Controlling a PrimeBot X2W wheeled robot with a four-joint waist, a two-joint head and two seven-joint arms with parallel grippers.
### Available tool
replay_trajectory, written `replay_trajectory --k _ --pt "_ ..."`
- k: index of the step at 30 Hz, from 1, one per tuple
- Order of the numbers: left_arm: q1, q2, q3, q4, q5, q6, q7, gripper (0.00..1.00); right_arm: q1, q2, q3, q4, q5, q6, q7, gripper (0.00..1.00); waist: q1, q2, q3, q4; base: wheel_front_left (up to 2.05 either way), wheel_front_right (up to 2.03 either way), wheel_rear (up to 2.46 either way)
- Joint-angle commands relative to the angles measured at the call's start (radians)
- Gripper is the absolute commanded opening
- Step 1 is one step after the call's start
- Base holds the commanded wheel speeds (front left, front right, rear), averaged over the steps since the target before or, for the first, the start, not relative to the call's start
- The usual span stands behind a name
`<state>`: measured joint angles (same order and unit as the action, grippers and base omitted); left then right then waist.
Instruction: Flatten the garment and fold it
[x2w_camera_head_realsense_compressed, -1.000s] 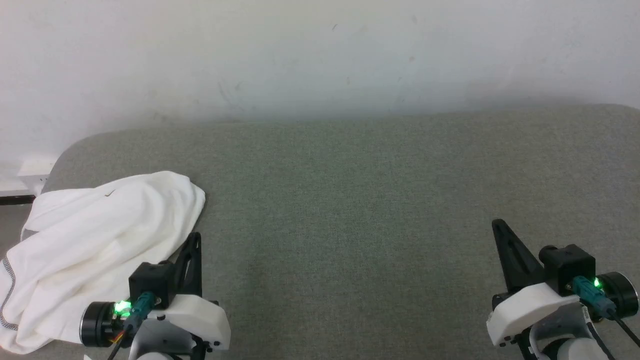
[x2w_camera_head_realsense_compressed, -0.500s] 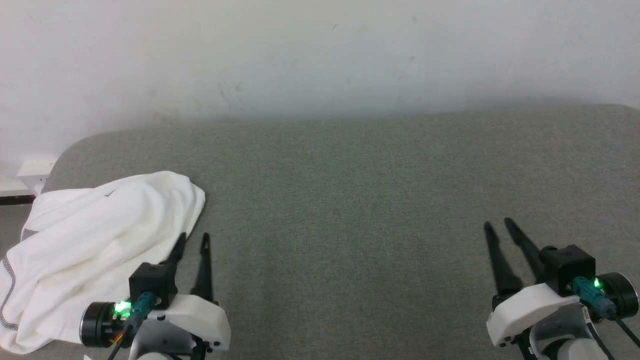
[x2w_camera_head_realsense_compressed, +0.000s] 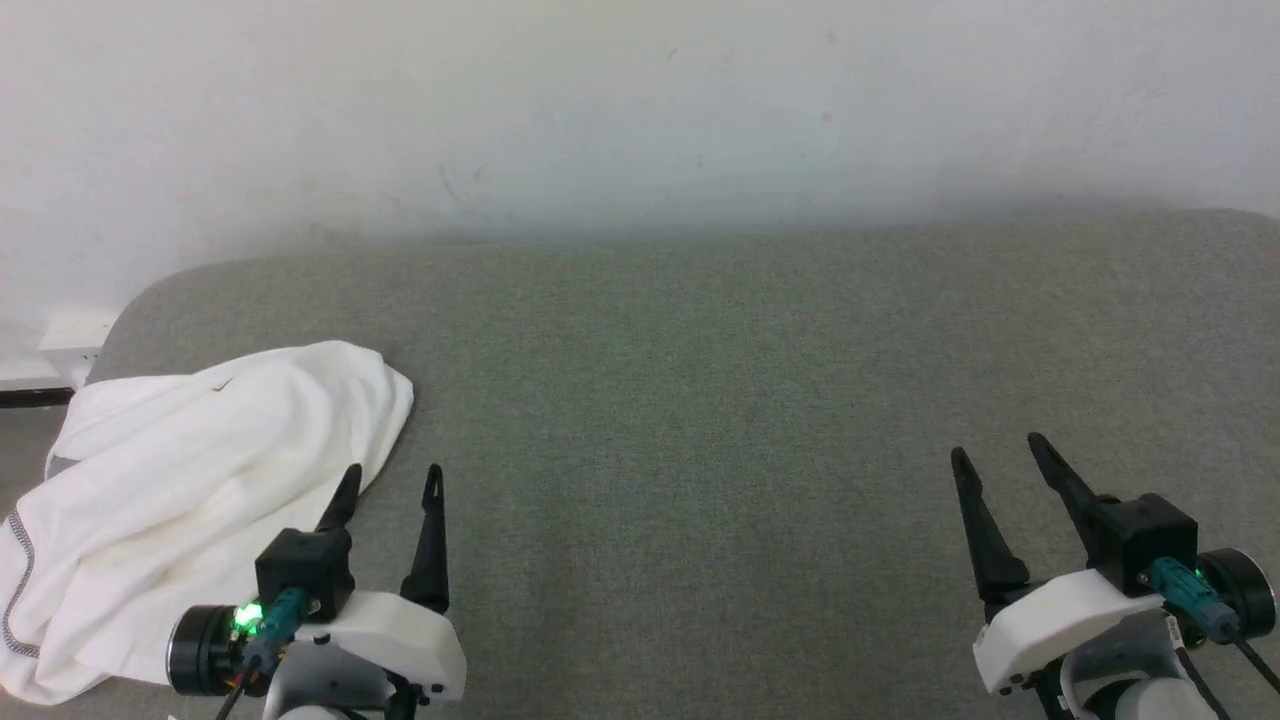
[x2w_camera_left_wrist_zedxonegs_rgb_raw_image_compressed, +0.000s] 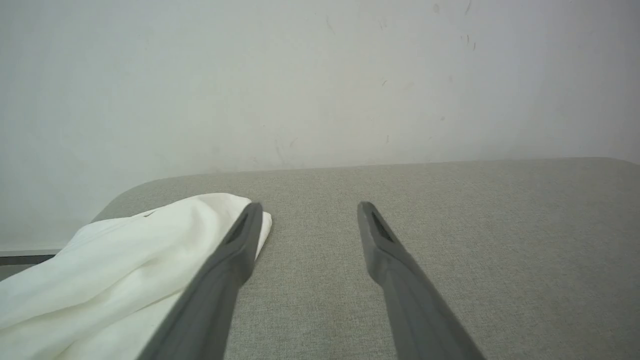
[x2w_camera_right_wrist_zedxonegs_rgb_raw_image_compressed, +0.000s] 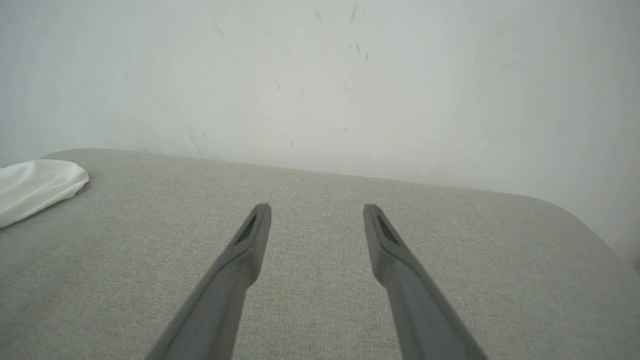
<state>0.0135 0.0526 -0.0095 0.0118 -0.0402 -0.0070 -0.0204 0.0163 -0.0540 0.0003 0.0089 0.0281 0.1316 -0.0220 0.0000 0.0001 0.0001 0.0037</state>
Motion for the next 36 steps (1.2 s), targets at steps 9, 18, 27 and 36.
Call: replay_trajectory --k 9,18,27,36 --pt "-0.005 0.0 -0.003 0.005 -0.034 0.002 -0.029 1.0 0.009 0.001 -0.004 -0.001 0.019 0.0 -0.027 1.0 0.0 -0.0001 -0.003 0.024 0.0 0.0 0.0" --pt "-0.002 -0.001 0.003 0.009 -0.059 0.003 -0.048 1.0 0.016 0.001 0.003 -0.016 0.028 0.0 -0.039 1.0 0.0 -0.0001 -0.005 0.075 0.0 0.0 0.0" --pt "-0.002 -0.001 0.006 0.016 -0.086 0.005 -0.064 1.0 0.02 0.001 0.007 -0.032 0.033 0.0 -0.048 1.0 0.0 -0.0001 -0.001 0.143 0.0 0.0 0.0" --pt "-0.006 -0.001 -0.015 0.025 -0.121 0.004 -0.083 1.0 0.015 0.002 0.018 -0.04 0.039 0.0 -0.054 1.0 0.0 -0.0001 0.006 0.223 0.0 0.0 0.0"
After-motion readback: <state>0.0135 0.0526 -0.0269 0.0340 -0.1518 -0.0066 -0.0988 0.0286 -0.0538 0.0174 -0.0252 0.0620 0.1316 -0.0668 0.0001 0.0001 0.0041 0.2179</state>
